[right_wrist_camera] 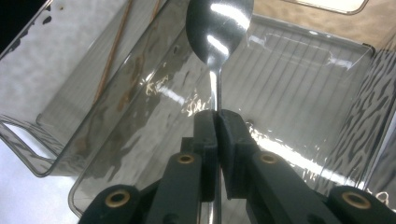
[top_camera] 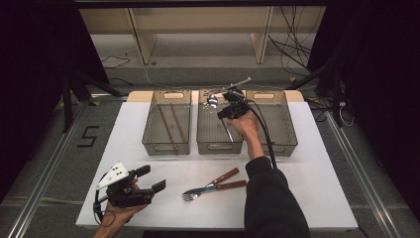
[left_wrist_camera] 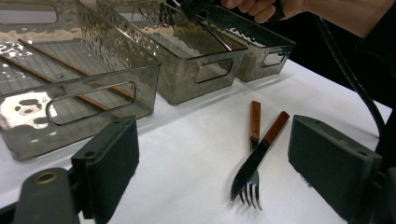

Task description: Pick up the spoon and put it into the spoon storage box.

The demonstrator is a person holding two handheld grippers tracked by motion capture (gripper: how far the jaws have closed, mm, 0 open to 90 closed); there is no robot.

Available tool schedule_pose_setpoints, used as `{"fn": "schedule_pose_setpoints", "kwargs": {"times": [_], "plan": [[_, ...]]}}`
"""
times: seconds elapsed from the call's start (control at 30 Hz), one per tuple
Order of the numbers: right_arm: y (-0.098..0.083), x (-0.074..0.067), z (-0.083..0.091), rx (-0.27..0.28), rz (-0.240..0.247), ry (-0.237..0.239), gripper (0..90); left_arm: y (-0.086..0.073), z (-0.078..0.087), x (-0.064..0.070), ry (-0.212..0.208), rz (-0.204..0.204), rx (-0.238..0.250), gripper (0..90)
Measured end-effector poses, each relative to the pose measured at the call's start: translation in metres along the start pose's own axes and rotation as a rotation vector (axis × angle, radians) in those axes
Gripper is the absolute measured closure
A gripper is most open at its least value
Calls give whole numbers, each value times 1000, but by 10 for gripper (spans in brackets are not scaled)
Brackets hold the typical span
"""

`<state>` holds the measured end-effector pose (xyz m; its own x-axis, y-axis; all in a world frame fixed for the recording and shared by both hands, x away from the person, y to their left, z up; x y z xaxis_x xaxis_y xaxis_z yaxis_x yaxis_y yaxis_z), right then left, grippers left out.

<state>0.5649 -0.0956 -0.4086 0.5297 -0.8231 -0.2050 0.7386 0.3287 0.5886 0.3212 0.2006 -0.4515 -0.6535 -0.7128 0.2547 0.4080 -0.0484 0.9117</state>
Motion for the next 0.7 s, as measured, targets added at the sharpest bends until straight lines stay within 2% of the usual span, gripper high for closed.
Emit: {"fn": "schedule_pose_setpoints", "kwargs": {"times": [0.4,0.5,0.7], "plan": [[-9,4,-6,-34,-23,-6,844,0,0,0,0,-1,0,159],[-9,4,-6,-32,-27,7,783,0,0,0,0,0,0,159],[-9,0,1,-20,4,30,692,0,0,0,1,1,2,159]]}}
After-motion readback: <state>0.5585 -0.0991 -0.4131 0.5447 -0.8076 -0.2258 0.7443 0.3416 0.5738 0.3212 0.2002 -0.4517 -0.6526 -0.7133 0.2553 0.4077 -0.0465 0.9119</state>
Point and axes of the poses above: each handheld gripper's, and its own axes: z roughly backward along the jaws, y roughly out of its top, x roughly to its right, the point moved 3 cm from there along -z, roughly forward along the jaws, and after that the axes turned 1 degree about z, right-handed, at the moved point
